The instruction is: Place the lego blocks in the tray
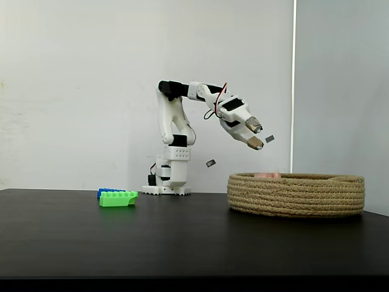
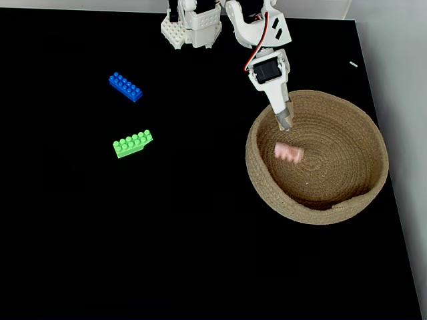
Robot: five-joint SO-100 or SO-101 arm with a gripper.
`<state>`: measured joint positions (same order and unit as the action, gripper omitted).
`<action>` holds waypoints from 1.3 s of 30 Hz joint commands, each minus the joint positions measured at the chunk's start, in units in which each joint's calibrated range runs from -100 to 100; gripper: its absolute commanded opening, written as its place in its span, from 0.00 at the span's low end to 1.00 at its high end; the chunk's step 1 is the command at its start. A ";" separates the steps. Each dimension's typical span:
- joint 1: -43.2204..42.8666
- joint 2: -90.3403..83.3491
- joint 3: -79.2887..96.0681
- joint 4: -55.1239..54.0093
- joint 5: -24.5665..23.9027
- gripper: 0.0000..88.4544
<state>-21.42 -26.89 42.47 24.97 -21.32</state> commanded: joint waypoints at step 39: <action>50.02 17.17 -16.25 30.38 44.30 0.37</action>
<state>25.98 -11.11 32.04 53.88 20.39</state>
